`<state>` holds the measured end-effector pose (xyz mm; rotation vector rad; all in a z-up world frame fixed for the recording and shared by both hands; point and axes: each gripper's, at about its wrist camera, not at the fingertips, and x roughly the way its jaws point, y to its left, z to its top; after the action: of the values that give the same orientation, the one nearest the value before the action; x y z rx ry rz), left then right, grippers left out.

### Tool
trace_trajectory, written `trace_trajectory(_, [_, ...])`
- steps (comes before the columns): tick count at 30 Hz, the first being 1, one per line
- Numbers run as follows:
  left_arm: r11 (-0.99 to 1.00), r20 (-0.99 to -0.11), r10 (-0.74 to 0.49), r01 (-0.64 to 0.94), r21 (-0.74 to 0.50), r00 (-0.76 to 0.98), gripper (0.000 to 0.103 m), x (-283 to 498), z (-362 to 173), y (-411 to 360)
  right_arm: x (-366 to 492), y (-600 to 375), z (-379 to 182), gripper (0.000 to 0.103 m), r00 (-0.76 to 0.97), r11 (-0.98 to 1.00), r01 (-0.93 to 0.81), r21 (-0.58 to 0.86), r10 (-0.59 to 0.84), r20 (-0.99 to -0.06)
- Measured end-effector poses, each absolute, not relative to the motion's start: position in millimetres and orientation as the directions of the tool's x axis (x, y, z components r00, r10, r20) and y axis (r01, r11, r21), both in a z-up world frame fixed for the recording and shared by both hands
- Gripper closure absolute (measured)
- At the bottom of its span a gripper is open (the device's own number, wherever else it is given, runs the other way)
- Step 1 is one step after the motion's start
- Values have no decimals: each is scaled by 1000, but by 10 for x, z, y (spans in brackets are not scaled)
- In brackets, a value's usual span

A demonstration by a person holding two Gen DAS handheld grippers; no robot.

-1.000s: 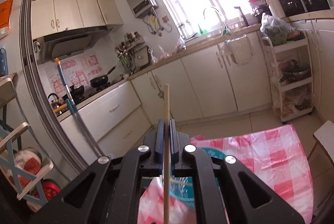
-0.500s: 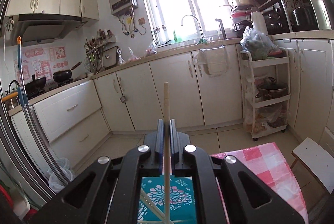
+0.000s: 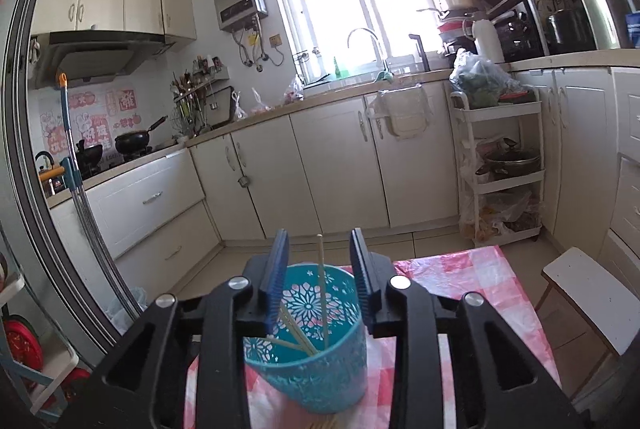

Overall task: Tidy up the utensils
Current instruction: 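Open the right tool to drop the chopstick into the basket, then move the open left tool over the chopsticks beside the teal basket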

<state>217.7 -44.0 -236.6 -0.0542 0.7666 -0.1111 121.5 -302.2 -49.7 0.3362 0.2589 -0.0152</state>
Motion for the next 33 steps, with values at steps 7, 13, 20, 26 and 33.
trace_trajectory(7, [994, -690, -112, 69, -90, 715, 13, 2161, -2362, -428, 1115, -2737, -1486, 77, 785, 947, 80, 310, 132, -605])
trace_trajectory(13, [995, -690, -104, 70, -78, 716, 13, 2145, -2370, -429, 1350, -2475, -1914, 83, 686, 951, 73, 300, 170, -707])
trace_trajectory(20, [994, -691, -108, 72, -81, 715, 13, 2151, -2371, -423, 1506, -2327, -2085, 83, 640, 966, 84, 245, 136, -756])
trace_trajectory(26, [994, -692, -108, 72, -80, 714, 13, 2155, -2373, -432, 1550, -2307, -2082, 83, 631, 980, 71, 187, 101, -769])
trace_trajectory(33, [992, -691, -124, 97, -79, 712, 13, 2134, -2360, -475, 1479, -2386, -2094, 91, 606, 994, -30, 102, 99, -789])
